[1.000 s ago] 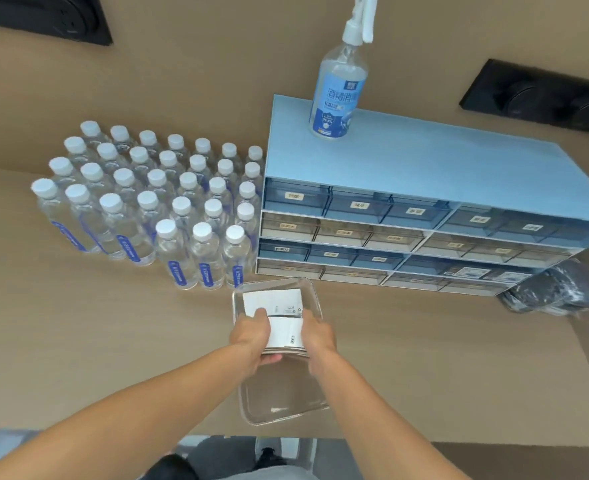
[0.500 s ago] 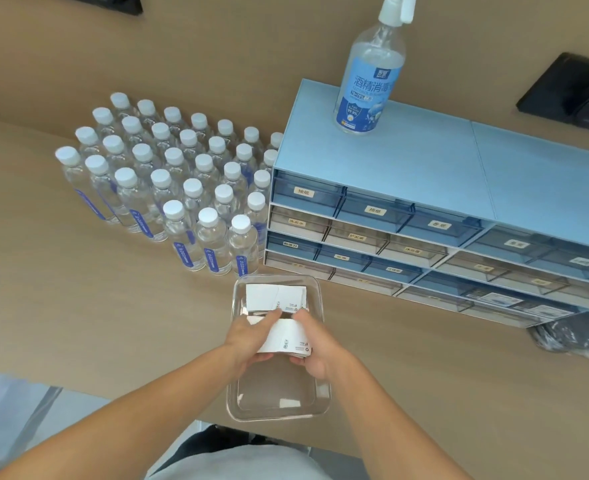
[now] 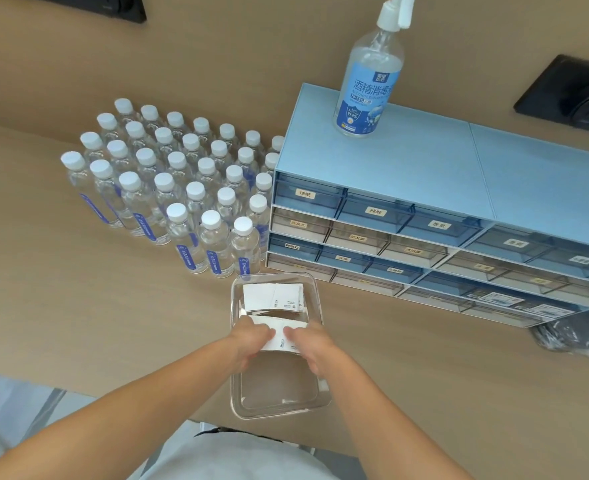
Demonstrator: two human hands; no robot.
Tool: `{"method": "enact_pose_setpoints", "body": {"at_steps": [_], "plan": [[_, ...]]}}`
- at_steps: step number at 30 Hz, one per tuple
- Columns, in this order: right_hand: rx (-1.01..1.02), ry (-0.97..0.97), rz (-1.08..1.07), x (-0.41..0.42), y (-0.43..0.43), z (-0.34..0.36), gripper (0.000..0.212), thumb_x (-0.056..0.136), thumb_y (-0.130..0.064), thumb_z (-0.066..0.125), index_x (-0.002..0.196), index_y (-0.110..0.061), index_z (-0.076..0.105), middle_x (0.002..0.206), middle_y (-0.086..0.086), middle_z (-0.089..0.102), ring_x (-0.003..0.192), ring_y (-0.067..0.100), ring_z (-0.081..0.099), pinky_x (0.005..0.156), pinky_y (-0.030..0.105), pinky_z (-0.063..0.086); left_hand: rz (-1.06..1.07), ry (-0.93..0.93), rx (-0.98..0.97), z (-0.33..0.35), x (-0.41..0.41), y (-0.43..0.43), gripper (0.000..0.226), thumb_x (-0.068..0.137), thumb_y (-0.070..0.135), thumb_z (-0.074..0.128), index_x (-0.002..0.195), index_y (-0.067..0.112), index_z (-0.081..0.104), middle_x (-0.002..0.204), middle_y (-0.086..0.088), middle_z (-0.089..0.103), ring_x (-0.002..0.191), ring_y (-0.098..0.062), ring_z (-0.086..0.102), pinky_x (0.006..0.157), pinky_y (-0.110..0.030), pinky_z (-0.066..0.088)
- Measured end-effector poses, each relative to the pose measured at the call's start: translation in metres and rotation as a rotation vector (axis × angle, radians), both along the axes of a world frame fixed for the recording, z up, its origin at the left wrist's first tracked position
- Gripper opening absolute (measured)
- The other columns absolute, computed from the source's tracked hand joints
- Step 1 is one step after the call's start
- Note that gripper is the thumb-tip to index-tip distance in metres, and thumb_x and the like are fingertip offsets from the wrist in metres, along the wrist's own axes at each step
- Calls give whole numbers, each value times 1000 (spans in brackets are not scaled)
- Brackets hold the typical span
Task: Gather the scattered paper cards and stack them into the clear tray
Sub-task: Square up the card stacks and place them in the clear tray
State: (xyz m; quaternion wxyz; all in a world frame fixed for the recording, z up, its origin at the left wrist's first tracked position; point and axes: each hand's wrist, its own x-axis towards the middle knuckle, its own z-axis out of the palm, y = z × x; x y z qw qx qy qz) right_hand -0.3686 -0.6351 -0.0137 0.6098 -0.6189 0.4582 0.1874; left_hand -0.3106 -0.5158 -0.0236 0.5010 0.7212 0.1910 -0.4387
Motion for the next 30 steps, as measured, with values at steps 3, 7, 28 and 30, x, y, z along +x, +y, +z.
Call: {"method": "enact_pose_setpoints", "body": {"at_steps": [3,7,28,30], "plan": [[-145,1,79,1,8,-5,31,88,-14,59,119,-10,56,112,7,68,97,21,65,83,28,52,-74,-111,145,-6,-2,0,46,87,12,62,130,5,47,125,-16,63,114,-32,62,98,-41,52],[-298,6,164,7,16,-5,34,86,-18,60,119,-12,59,120,7,68,109,24,64,87,27,50,-130,-180,276,-1,-4,-2,50,87,17,61,134,8,48,124,-13,65,111,-30,63,79,-28,47],[-669,89,267,24,33,-6,42,89,-34,61,117,-4,52,116,19,66,107,36,65,79,36,52,-343,-303,504,7,-1,-9,65,97,36,49,140,-10,35,146,-22,41,135,-32,46,109,-35,41],[-693,69,284,23,32,-5,41,90,-35,60,115,-4,54,114,18,67,104,36,65,77,36,51,-321,-305,497,7,-3,-10,66,97,35,51,141,-10,32,147,-22,39,136,-32,44,109,-35,39]]}}
